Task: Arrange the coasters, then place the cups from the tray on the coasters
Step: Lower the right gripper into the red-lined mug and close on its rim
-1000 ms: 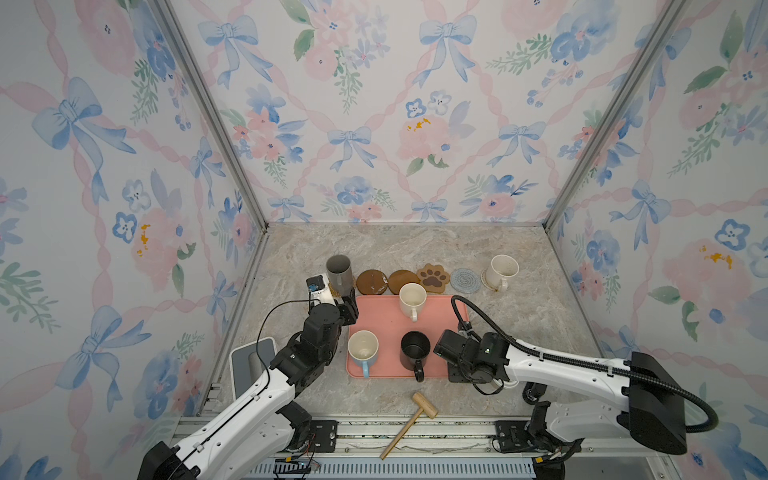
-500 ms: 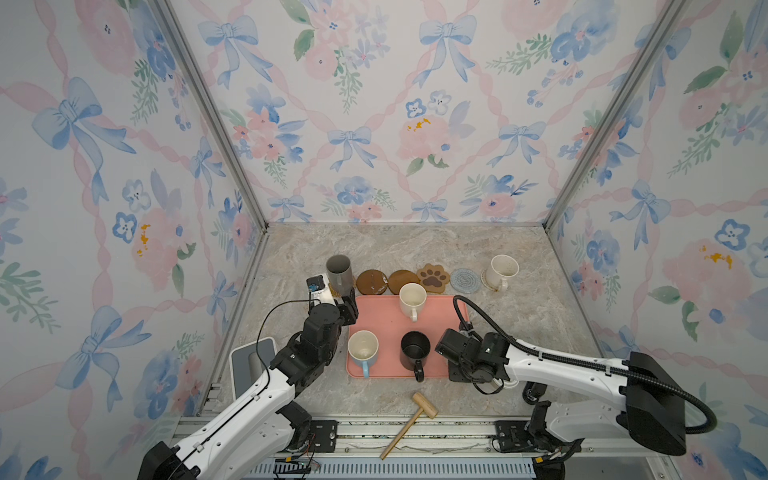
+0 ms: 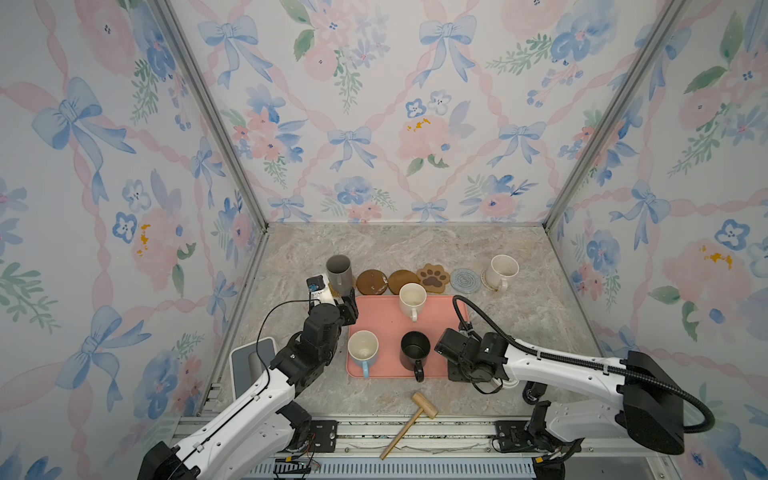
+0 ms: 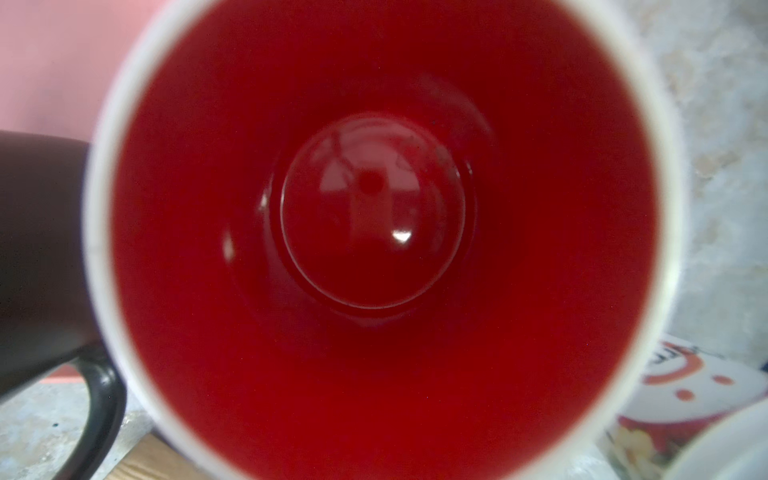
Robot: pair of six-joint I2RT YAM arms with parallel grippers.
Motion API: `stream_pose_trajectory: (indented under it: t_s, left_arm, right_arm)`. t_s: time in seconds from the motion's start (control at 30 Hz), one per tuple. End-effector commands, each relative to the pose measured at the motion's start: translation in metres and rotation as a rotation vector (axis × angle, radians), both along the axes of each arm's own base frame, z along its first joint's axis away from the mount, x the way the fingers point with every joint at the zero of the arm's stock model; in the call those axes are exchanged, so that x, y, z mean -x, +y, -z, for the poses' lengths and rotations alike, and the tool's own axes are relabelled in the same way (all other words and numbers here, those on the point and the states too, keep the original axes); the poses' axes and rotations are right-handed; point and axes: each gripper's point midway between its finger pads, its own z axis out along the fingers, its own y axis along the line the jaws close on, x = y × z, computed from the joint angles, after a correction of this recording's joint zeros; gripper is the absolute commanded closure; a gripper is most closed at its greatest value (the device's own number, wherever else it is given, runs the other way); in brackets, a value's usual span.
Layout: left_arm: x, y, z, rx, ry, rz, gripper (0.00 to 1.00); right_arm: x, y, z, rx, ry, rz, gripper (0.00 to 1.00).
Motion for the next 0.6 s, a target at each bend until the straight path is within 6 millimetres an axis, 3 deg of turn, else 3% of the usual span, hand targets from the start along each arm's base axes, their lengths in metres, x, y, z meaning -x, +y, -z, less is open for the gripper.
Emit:
stream_pose_trajectory:
  t_s: [0.0, 0.1, 0.3, 0.57]
  left_arm:
    - [0.0, 0.001, -0.001, -0.02, -0.005, -0.007, 0.36]
    - [0.0, 0.002, -0.001, -0.021, -0.006, -0.009, 0.36]
    - [0.001, 0.002, -0.002, -0.017, -0.008, -0.008, 0.36]
    - [0.003, 0.006, -0.004, -0.011, -0.02, -0.021, 0.36]
  right_arm:
    - [0.001, -0.009, 0.005, 0.033, 0.012, 0.015, 0.89]
    - [0.0, -0.014, 0.0, 0.063, 0.003, 0.013, 1.0]
    - [-0.005, -0.016, -0.017, 0.13, -0.048, -0.034, 1.0]
    - [-0.012, -0.009, -0.03, 0.092, -0.108, -0.054, 1.0]
